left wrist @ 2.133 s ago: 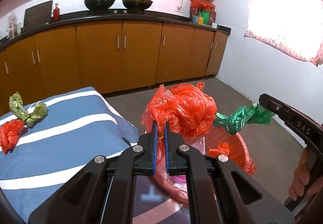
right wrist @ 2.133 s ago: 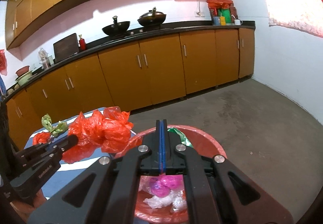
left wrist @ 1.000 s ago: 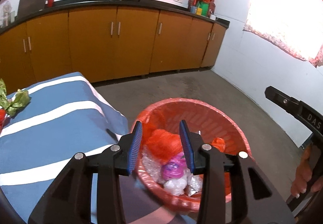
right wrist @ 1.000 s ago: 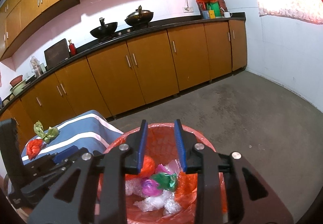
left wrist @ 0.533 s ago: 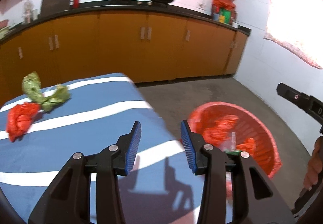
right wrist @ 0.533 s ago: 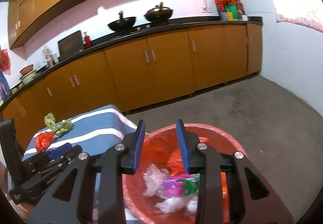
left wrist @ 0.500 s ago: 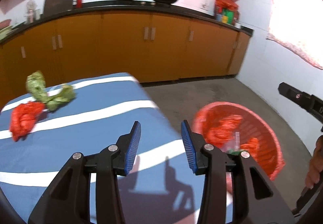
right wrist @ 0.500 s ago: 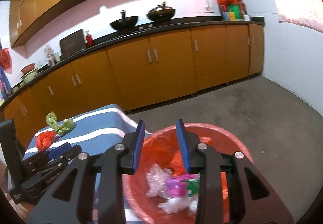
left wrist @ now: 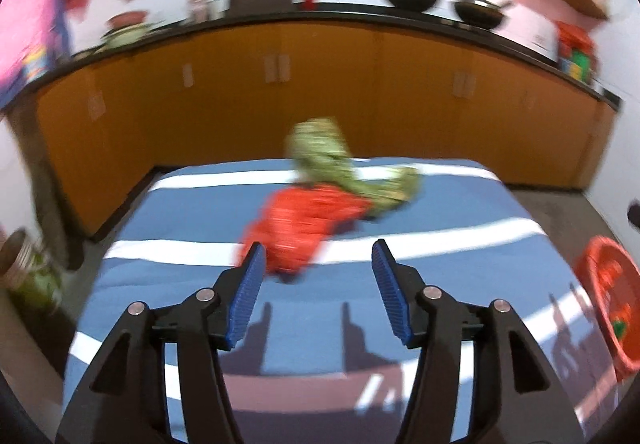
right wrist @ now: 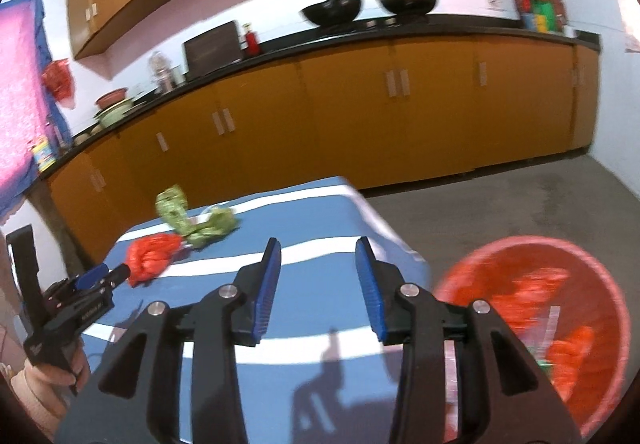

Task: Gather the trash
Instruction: 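Move both grippers back over the table toward the last bags, then close the left gripper on the last red plastic bag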

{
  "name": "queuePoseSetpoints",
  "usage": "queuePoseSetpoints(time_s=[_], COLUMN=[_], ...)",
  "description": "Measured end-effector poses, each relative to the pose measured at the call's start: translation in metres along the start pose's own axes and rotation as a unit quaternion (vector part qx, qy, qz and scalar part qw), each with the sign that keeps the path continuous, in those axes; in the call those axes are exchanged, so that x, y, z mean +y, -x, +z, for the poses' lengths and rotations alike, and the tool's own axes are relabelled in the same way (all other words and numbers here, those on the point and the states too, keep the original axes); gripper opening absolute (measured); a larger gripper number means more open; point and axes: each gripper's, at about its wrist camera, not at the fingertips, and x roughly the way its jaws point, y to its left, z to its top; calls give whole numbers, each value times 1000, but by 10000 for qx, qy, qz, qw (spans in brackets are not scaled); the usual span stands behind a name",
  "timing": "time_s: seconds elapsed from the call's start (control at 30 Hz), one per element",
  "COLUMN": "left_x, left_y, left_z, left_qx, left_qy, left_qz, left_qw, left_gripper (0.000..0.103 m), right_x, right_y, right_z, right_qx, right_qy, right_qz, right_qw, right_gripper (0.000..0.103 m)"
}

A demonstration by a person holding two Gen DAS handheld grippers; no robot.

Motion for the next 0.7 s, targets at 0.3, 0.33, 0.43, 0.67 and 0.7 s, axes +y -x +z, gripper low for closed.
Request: queuePoseSetpoints(time_s=[0.3,0.33,0.43,0.67,0.7], left_x=[33,34,36,37,37], left_y=[-37,-41,-53,-77,-76], left_z=[5,6,8,5,5], left_qx=[126,157,285,733,712], left_qy=[191,186,190,233,253], left_qz=[38,13,-10,-259,-283], left_qw=[9997,9997,9994,9967,9967], left_gripper=[70,70,70,32,28], right_x=[78,80,85,89,88], right_y=[-86,-92,-105,-120,-120], right_z=[-5,-5,-5,-6,-6], right_qx=[470,494,544,591,597], right_qy=[399,378,360,356,358], right_qz=[458,467,471,445,450], right_qw=[9970,9970,9968,9966,9966], right_gripper=[43,43,43,43,43])
